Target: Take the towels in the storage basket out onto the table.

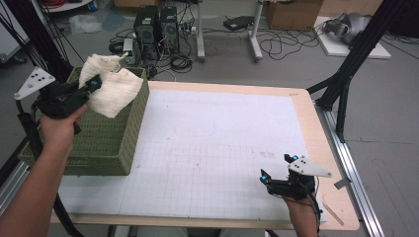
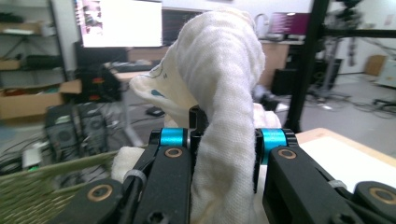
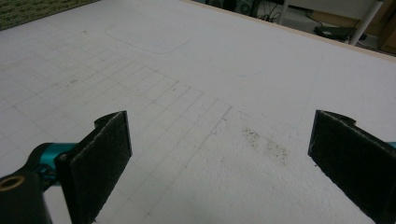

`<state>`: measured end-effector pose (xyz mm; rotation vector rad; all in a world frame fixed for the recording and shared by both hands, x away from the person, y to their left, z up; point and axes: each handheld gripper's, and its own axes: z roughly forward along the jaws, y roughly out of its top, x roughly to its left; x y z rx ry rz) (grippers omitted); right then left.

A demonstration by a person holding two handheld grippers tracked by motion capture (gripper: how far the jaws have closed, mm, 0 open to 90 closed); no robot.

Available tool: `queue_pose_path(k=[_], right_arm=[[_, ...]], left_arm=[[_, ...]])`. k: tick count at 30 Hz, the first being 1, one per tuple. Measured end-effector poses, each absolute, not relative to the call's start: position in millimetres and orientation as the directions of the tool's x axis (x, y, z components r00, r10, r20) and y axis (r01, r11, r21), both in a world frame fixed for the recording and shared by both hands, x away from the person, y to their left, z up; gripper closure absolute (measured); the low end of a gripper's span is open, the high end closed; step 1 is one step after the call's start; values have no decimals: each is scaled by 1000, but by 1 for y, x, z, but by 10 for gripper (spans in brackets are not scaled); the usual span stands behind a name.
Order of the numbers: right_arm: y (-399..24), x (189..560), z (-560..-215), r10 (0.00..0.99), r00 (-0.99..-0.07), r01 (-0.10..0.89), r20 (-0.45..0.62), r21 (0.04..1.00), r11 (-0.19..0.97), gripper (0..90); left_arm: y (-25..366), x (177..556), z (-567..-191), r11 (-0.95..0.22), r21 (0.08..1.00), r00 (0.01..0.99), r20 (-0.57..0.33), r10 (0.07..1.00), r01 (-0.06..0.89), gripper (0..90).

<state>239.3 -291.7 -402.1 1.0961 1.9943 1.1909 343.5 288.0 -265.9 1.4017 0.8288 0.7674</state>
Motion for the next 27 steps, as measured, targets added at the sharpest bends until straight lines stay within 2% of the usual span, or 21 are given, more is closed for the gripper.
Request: queue_pose_path(k=[2, 13, 27], right_arm=[[-292, 239, -402, 862, -504, 359, -53, 895, 265, 53], [-292, 240, -402, 863, -503, 360, -54, 894, 266, 53], [-294, 240, -403, 863, -502, 361, -52, 895, 264, 53]], left_arm=[[270, 342, -264, 34, 999, 565, -36, 824, 14, 790], [205, 340, -276, 32, 999, 693, -41, 720, 26, 790], [118, 344, -311, -4, 998, 789, -53, 613, 70, 790]])
